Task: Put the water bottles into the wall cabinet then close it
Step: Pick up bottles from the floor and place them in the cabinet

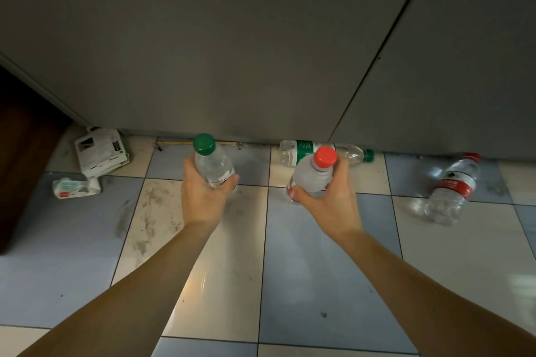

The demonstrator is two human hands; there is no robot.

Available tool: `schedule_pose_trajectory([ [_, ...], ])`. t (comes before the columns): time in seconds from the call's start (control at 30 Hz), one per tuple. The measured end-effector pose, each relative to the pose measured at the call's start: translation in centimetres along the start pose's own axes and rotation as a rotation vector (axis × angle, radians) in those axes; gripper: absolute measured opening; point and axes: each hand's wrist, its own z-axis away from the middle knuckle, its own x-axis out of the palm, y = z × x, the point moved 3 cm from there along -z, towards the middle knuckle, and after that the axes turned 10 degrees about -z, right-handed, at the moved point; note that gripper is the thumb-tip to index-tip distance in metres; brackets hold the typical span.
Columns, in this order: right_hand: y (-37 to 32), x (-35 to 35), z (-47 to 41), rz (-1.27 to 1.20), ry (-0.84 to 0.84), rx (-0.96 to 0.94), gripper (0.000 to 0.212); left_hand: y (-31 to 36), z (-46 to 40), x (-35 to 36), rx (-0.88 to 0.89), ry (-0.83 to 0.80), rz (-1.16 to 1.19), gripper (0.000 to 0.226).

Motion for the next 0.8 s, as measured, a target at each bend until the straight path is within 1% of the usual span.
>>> schedule_pose_trajectory([
  [0.13,2.6,0.8,0.3,-0.148,0.008,0.113,0.078,-1.6,-0.5,0.9,-0.049,-0.021,0.023,0.077],
  [0.2,3.5,1.3,0.0,-0.169,0.011,0.155,0.075,-2.1,-0.7,1.3,-0.062,-0.036,0.037,0.075],
  [0.33,3.4,2.7,-0.1,-0.156,0.031,0.157,0.066,-2.4,-1.0,1.4,-0.055,-0.061,0.055,0.073],
  [0.43,1.3,4.0,0.7,-0.170,-0.007,0.144,0.061,-1.3,-0.2,0.1,-0.039,-0.064,0.059,0.073],
  [0.53,-2.7,4.9,2.1,-0.204,-0.053,0.129,0.060,1.3,1.8,-2.6,-0.050,-0.062,0.083,0.075],
  [0.6,-6.6,4.8,3.3,-0.211,-0.085,0.114,0.061,4.1,3.3,-5.5,-0.043,-0.064,0.110,0.077],
  [0.73,-16.7,3.5,5.4,-0.200,-0.148,0.085,0.068,11.7,6.3,-13.3,-0.025,-0.092,0.099,0.082],
  [0.8,-22.9,2.6,6.5,-0.203,-0.171,0.085,0.067,16.1,7.6,-18.0,-0.012,-0.099,0.076,0.082],
])
